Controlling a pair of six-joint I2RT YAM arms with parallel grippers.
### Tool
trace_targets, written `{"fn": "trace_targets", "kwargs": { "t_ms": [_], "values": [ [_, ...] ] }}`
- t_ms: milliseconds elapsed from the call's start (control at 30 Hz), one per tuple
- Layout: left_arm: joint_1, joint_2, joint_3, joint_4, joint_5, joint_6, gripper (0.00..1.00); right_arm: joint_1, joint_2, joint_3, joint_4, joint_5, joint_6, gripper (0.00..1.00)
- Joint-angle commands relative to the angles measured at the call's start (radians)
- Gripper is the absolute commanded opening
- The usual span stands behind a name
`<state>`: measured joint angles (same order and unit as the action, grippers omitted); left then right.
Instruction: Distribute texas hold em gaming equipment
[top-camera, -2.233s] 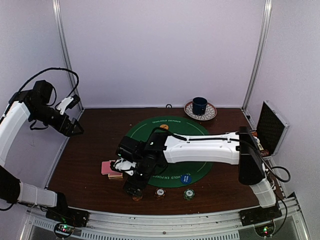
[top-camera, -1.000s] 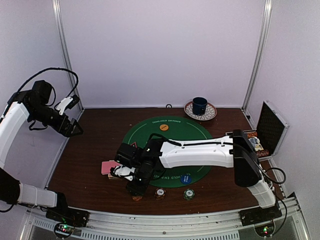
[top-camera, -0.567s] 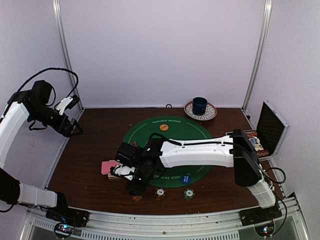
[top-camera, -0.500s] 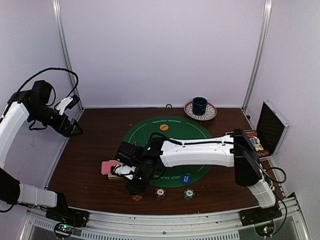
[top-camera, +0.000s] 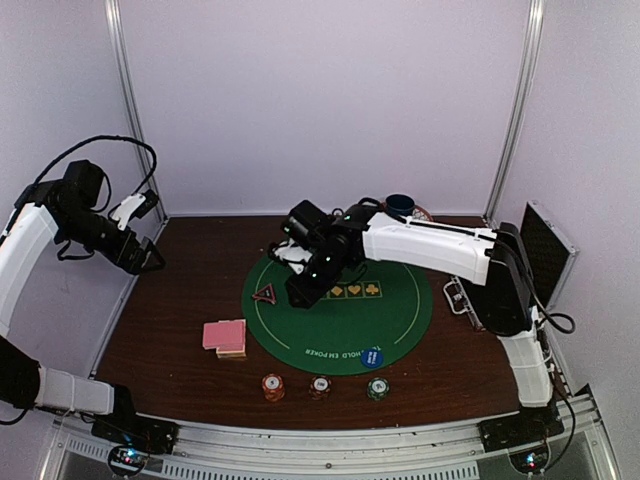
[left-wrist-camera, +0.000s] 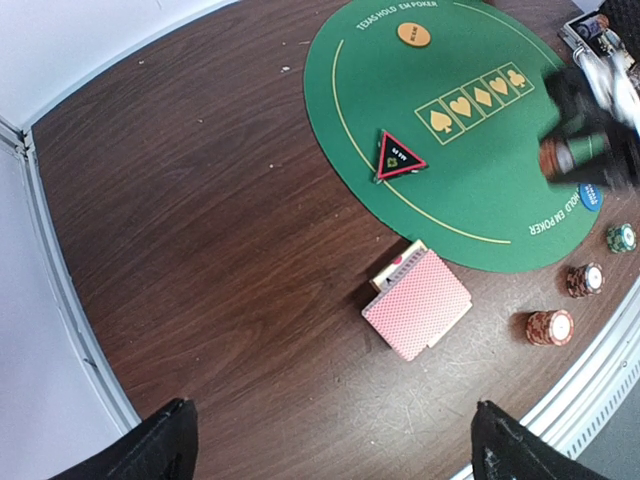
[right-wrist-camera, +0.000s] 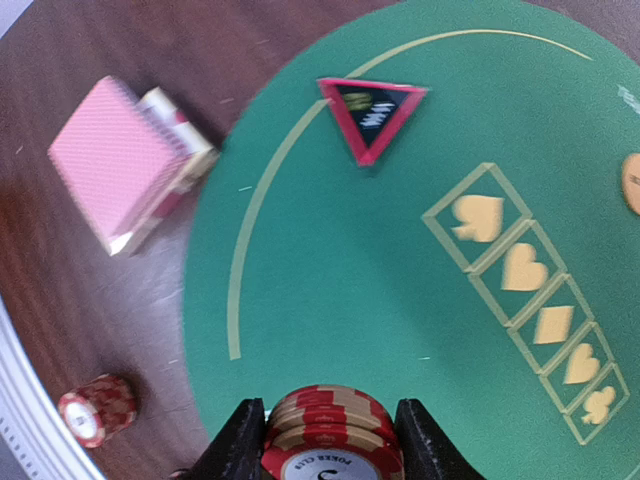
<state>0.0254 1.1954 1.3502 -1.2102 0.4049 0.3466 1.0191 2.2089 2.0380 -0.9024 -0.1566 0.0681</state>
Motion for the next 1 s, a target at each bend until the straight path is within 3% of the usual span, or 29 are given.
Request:
{"fn": "trace_targets", "kwargs": {
  "t_ms": [0,367,800,933,967],
  "values": [
    [0.006,-0.009,0.023,-0.012,0.003,0.018,0.98,-0.144,0.032,0.061,0.042,0.104,0.045,0.00],
    [0.007,0.010,0.012,-0.012,0.008,0.028,0.98,-0.397,0.293,0.328,0.109,0.152,0.087,0.00],
    [0.007,0.041,0.022,-0.011,0.021,0.035,0.98,-0.454,0.440,0.423,0.128,0.110,0.106,0.00],
    [0.007,0.047,0.027,-0.011,0.022,0.035,0.98,-0.454,0.457,0.424,0.126,0.110,0.114,0.09],
    [0.007,0.047,0.027,-0.011,0.023,0.035,0.98,-0.455,0.460,0.423,0.127,0.109,0.117,0.15]
  ]
}}
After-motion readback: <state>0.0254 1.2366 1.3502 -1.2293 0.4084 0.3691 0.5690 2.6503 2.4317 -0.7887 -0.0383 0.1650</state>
